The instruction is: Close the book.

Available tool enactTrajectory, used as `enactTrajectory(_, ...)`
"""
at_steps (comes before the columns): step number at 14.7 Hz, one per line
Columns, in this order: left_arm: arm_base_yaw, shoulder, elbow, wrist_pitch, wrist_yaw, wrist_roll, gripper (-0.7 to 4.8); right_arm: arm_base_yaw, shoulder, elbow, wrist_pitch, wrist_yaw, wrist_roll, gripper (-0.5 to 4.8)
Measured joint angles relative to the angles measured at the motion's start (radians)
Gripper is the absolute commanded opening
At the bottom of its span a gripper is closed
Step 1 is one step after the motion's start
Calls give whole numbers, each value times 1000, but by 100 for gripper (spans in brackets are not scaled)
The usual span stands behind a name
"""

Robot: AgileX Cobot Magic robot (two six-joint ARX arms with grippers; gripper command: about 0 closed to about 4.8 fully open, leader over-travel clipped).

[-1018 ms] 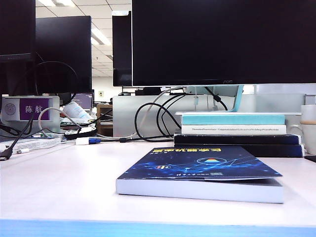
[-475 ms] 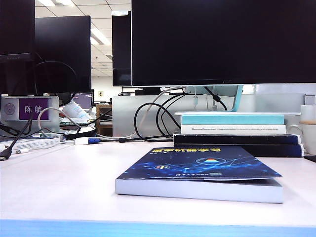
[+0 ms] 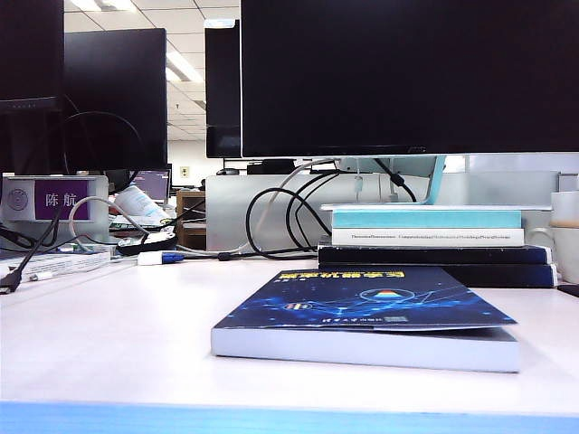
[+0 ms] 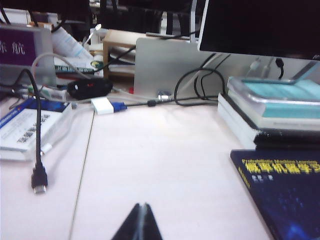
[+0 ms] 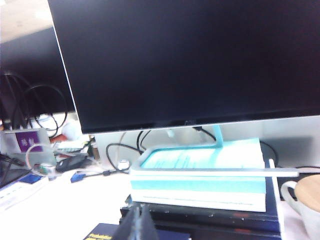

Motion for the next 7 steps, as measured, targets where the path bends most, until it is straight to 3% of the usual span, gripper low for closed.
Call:
enactTrajectory(2, 23, 0, 1, 16, -2, 16, -5, -77, -2, -3, -21, -8, -8, -1)
enactTrajectory(3, 64, 0, 1, 15, 0, 19, -5, -195, -10, -3, -20, -90, -11, -1)
enactTrajectory(5, 127, 0, 1, 14, 31, 19, -5, -314, -10, -3, -63, -232, 21, -1)
enactTrajectory(7, 163, -1, 1, -3, 43, 19, -5, -352, -10, -3, -95, -284, 26, -1)
